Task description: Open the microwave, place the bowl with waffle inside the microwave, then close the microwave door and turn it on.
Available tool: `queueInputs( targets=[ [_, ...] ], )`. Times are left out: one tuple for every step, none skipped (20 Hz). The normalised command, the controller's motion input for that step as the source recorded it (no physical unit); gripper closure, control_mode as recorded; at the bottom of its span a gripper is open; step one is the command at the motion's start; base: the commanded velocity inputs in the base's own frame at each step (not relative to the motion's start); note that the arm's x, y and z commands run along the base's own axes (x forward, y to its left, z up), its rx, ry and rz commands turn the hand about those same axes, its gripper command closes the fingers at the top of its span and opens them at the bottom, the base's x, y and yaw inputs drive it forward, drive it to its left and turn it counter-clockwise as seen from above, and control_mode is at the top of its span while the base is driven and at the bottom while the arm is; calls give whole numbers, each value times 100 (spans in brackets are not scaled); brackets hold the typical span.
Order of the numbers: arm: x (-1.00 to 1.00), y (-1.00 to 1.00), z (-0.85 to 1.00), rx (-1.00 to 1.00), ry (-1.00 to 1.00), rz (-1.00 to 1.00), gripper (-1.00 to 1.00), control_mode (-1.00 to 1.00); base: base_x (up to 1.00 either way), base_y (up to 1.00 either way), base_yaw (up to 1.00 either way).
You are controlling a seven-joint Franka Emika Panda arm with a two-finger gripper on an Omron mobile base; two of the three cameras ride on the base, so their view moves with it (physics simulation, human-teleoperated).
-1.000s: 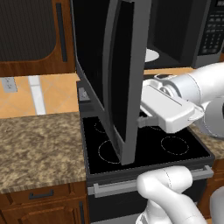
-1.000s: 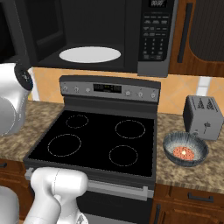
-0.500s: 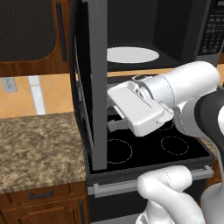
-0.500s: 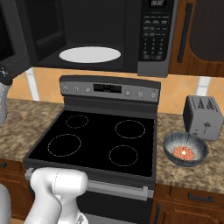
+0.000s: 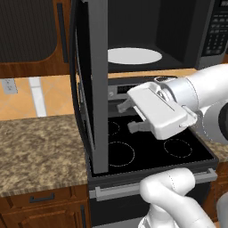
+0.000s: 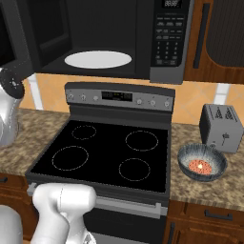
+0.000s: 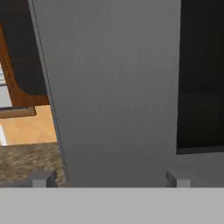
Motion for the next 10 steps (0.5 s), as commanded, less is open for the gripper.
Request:
queueInputs(
  targets=[
    [-24, -100, -1, 5, 0, -34, -100, -100, 0, 0, 0],
    [-16, -100, -4, 6, 0, -37, -100, -100, 0, 0, 0],
    [0, -100, -4, 6, 0, -41, -100, -100, 0, 0, 0],
    [0, -100, 0, 10, 4, -49, -100, -100, 0, 0, 0],
    [0, -100, 0, 10, 4, -50, -100, -100, 0, 0, 0],
    [0, -100, 0, 9, 8, -51, -100, -100, 0, 0, 0],
    [0, -100, 0, 8, 15, -52, -100, -100, 0, 0, 0],
    [5, -100, 0, 10, 18, -50, -100, -100, 0, 0, 0],
    [7, -100, 0, 10, 17, -51, -100, -100, 0, 0, 0],
    [10, -100, 0, 8, 17, -51, -100, -100, 0, 0, 0]
  ],
)
